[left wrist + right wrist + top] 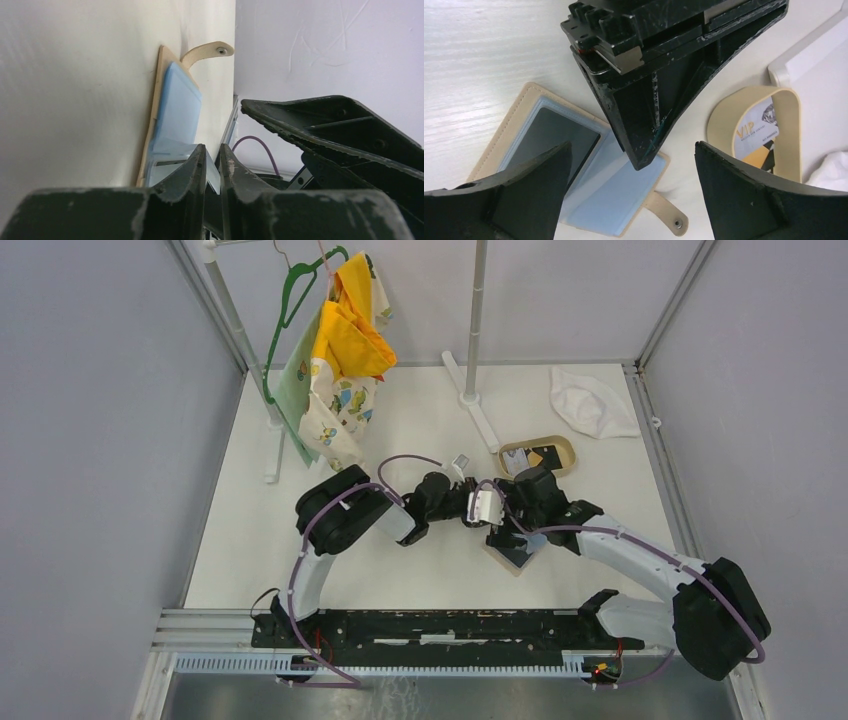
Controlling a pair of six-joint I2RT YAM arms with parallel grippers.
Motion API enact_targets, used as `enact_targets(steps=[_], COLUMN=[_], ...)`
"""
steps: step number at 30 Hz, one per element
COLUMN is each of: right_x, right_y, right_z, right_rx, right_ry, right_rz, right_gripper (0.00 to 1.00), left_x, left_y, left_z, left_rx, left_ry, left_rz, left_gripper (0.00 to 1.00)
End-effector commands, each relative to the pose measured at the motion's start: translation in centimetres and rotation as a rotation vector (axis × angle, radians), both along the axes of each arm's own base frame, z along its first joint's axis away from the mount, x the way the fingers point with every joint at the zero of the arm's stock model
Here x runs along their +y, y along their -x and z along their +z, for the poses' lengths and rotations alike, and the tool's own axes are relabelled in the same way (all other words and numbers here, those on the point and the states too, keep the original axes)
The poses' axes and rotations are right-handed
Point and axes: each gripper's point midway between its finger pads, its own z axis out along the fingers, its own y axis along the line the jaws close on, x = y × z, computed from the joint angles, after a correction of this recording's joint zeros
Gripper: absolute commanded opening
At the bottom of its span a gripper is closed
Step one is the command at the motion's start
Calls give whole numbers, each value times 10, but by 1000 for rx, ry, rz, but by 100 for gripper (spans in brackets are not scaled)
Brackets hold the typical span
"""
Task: Put the credit cards into the card holder
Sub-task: Open the card holder at the center of the board.
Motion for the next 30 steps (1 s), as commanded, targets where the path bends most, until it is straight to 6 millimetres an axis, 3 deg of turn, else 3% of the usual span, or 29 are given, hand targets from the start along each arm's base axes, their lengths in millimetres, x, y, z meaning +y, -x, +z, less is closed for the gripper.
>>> enact_targets(steps=[1, 7, 11, 23, 26, 30], right_x=[-11, -35, -47, -70, -57, -31], right_y=[-20, -37, -43, -47, -39, -9], right_z=[11, 29, 37, 26, 27, 17], right_rx=[-96, -204, -205, -101, -36, 107], right_ry=[55, 113, 100, 68, -23, -89], right_rz=[-86, -202, -255, -334, -274, -64], right_gripper=[98, 98, 84, 67, 65, 49], left_x=[-11, -11, -10, 20, 37, 66], left_y=[-10, -12, -15, -20, -13, -6], left_z=[25, 22, 24, 40, 47, 58], left_rx=[-22, -22, -39, -259, -352, -490], left_ry=[89, 85, 77, -80, -123, -199], left_rz=[5, 14, 29, 97, 104, 130], left_gripper=[24, 28, 30, 35, 35, 34])
